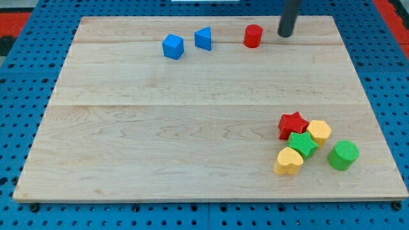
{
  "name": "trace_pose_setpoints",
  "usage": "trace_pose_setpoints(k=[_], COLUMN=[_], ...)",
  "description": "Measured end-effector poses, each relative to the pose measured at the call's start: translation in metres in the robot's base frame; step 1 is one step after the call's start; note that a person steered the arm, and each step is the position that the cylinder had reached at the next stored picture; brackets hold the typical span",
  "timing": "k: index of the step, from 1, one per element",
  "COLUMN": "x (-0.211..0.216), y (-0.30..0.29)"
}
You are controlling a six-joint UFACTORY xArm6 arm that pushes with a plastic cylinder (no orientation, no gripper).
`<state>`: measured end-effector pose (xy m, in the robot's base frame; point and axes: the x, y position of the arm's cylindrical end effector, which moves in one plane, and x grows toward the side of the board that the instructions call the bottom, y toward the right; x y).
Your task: Push the blue blocks into the group of blocks
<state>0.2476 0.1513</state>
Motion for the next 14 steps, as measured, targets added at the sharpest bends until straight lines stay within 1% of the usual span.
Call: trace_pose_setpoints(k=[2,3,4,5,6,8,9,10,11,12,13,14], x=[0.002,0.001,-0.004,-0.004,0.006,0.063,0.077,0.083,0.080,0.044,0.036,0.047], y=[-0.121,-0.150,-0.156,-0.189,-0.214,-0.214,-0.214,-0.216,-0.220,-0.208,-0.245,-0.264])
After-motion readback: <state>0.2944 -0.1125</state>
